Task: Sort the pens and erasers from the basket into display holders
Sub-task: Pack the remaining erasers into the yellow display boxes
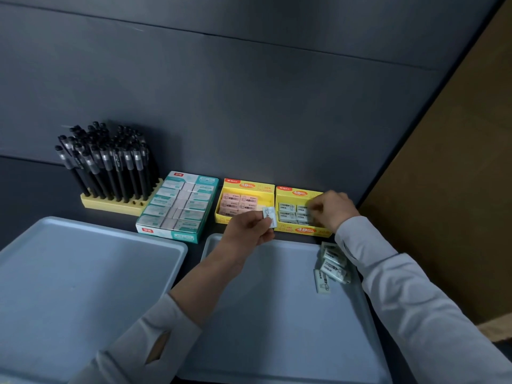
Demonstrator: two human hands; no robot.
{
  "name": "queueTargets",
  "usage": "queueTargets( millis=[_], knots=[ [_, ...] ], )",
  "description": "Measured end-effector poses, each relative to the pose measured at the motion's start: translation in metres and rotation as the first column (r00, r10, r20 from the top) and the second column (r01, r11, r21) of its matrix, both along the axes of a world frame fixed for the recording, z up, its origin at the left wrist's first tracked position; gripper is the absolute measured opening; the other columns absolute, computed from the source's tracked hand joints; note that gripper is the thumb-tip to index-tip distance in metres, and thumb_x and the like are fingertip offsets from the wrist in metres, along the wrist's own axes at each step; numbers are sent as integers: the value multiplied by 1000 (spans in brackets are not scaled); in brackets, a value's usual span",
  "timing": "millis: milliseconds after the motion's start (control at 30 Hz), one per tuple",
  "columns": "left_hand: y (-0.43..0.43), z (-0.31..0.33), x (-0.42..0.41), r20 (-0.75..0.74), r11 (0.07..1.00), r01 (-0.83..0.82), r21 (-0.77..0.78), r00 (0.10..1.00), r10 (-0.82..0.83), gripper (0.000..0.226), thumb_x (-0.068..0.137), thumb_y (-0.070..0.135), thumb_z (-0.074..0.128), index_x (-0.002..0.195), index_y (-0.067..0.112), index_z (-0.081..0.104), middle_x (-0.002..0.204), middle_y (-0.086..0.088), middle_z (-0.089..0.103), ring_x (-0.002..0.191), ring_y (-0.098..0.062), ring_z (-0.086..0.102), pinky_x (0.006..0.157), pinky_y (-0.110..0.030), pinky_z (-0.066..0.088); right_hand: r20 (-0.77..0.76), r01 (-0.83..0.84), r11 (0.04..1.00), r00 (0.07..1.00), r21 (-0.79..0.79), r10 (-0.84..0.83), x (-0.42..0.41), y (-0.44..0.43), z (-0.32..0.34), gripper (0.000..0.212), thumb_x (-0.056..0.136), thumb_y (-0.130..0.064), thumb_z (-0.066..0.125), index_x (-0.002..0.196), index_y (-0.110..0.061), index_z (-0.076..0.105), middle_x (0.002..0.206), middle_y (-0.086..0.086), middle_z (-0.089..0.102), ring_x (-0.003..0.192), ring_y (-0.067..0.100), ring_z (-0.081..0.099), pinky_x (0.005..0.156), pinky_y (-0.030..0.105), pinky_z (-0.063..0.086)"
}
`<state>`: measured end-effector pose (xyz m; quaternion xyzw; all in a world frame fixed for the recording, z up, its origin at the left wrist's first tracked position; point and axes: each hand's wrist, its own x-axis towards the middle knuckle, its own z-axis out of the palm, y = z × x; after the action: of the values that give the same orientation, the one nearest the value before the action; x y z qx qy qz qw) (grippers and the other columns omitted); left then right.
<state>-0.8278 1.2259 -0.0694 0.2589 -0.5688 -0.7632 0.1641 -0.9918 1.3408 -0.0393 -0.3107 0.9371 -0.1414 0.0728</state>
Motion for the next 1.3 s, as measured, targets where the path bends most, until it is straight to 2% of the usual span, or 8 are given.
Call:
queueTargets(
  millis=[333, 500, 667, 833, 933, 1100, 1200, 1300],
  knots=[
    [-1, 1, -1, -9, 1000, 5, -3, 1000, -5, 18, 93, -1, 56, 83, 12, 62, 79, 0, 63, 75, -12, 62, 73, -17, 56, -31, 42, 984, 998, -175, -48, 0, 2, -6, 23, 90, -9, 58, 88, -21, 77, 95, -2, 70, 100, 27, 60, 89, 36, 52],
    [-1, 2, -9, -19, 998, -5, -66, 1000, 4, 17, 90, -3, 60, 107, 1, 62, 81, -8, 65, 73, -15, 61, 69, -13, 55, 485, 33, 821, 821, -569, 303, 28, -5, 17, 15, 93, -13, 63, 98, -2, 71, 70, 6, 65, 57, 11, 61, 51, 19, 50],
    [-3, 3, -14, 40, 949, 50, -311, 998, -40, 15, 88, 3, 63, 98, 14, 69, 88, -8, 72, 76, -12, 65, 75, -22, 55, 533, 43, 818, 778, -573, 332, 26, -4, 19, 12, 86, -2, 68, 96, 5, 68, 60, 5, 66, 47, 6, 58, 46, 15, 48],
    [-12, -6, -23, 59, 447, 18, -894, 995, 77, 21, 84, 11, 70, 102, 20, 72, 104, 2, 69, 96, -17, 60, 87, -31, 45, 439, 252, 772, 898, -584, 39, -7, 5, 12, 13, 84, -2, 71, 82, -15, 67, 71, 7, 68, 61, 19, 61, 61, 29, 55],
    [-15, -17, -28, 84, 172, 75, -982, 995, 45, 18, 77, 14, 77, 94, 20, 75, 100, -1, 70, 101, -27, 57, 90, -36, 42, 392, 265, 795, 919, -546, -37, -16, 3, 2, 15, 82, -5, 73, 78, -19, 69, 69, 3, 67, 61, 19, 66, 74, 34, 58],
    [-16, -18, -29, 65, 67, 60, -996, 995, 73, 15, 66, 15, 86, 77, 22, 77, 90, 1, 70, 96, -29, 59, 79, -37, 50, 421, 231, 844, 907, -484, -6, -6, -14, -13, 8, 82, -2, 74, 84, -9, 71, 75, 5, 68, 57, 10, 66, 60, 22, 57],
    [-18, -19, -31, 58, 38, 56, -998, 996, 67, 15, 62, 16, 88, 69, 23, 77, 83, 4, 70, 92, -27, 62, 74, -33, 53, 207, 51, 923, 978, -382, 32, -4, -19, -19, 12, 78, -6, 77, 87, -13, 72, 74, 1, 69, 63, 7, 63, 64, 9, 48],
    [-19, -21, -31, 47, 38, 45, -998, 997, 58, 16, 61, 15, 88, 67, 24, 76, 82, 5, 70, 92, -25, 62, 75, -30, 54, 73, -40, 957, 995, -288, 64, -3, -20, -22, 16, 74, -12, 80, 88, -19, 75, 76, -3, 68, 76, 15, 63, 80, 23, 50]
  ],
)
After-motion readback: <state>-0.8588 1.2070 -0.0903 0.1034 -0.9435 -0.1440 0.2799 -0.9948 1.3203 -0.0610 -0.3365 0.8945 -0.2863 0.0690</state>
